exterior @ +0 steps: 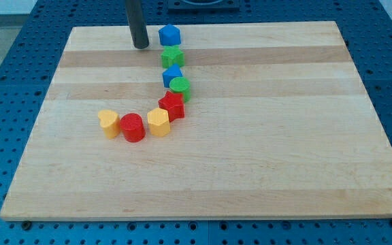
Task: Push the blue cube towards the center right side
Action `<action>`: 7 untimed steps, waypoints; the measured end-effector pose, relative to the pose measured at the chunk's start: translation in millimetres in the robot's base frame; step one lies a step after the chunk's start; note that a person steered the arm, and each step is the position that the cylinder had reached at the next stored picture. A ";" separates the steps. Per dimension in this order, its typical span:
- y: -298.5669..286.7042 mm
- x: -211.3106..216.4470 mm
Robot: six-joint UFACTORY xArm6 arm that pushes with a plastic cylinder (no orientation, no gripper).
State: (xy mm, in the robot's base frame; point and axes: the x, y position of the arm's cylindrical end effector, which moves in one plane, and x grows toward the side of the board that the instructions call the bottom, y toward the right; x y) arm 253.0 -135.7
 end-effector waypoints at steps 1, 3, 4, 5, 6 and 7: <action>0.0 0.0; 34.9 -0.1; 39.8 -0.1; 39.6 -0.1; 24.5 -0.1; 7.4 -0.3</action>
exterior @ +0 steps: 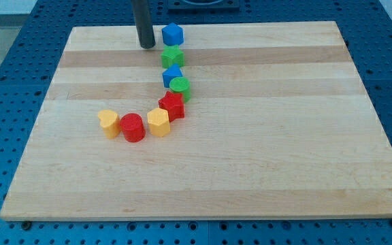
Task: Push the blue cube towards the center right side
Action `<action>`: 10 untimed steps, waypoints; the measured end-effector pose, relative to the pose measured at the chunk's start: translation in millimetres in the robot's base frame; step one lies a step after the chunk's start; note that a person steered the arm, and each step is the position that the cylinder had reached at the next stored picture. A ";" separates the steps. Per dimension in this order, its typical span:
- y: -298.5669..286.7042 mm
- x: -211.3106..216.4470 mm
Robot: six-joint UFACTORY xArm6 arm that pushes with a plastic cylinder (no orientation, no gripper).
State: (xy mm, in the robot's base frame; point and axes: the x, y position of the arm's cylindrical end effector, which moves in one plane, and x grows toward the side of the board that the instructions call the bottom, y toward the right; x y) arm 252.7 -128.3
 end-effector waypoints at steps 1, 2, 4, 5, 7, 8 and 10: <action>1.7 -29.4; 8.6 -34.9; 15.6 -34.9; 48.8 -34.9; 130.6 -26.1; 172.5 -24.4; 178.5 -30.6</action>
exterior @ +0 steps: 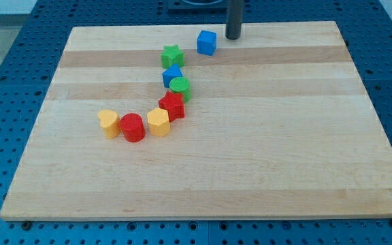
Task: Push the blue cube towards the center right side
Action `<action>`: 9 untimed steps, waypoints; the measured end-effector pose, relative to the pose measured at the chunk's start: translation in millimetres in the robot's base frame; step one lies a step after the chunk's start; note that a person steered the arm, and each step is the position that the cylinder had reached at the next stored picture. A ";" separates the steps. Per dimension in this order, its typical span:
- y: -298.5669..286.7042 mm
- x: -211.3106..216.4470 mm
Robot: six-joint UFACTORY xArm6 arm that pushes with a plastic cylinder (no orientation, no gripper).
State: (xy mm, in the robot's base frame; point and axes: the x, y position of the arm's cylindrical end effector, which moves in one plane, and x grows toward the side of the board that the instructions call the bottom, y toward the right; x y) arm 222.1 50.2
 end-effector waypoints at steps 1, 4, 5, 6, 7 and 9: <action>-31.3 -28.7; -62.1 15.3; -62.0 23.1; -57.2 50.8; -57.1 61.5; -62.2 78.7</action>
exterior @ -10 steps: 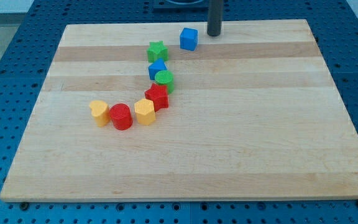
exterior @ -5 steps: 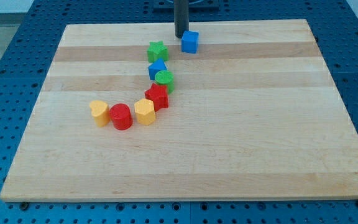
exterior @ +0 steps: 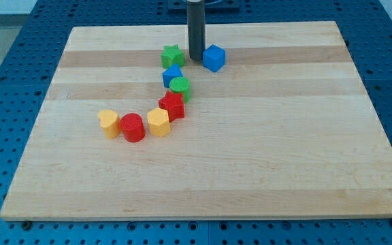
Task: Push the blue cube towards the center right side
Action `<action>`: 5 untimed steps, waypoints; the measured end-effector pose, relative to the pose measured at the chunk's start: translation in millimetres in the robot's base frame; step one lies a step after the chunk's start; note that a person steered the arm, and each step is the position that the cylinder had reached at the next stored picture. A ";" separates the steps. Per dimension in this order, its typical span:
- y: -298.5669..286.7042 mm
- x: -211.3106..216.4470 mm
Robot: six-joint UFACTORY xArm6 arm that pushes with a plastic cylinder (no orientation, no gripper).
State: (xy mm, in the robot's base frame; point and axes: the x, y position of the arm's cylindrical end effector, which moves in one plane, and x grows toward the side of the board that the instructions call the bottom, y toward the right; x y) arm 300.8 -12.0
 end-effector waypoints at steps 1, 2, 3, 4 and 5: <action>24.6 22.4; 70.5 28.0; 106.3 28.9; 99.9 33.0; 61.1 40.2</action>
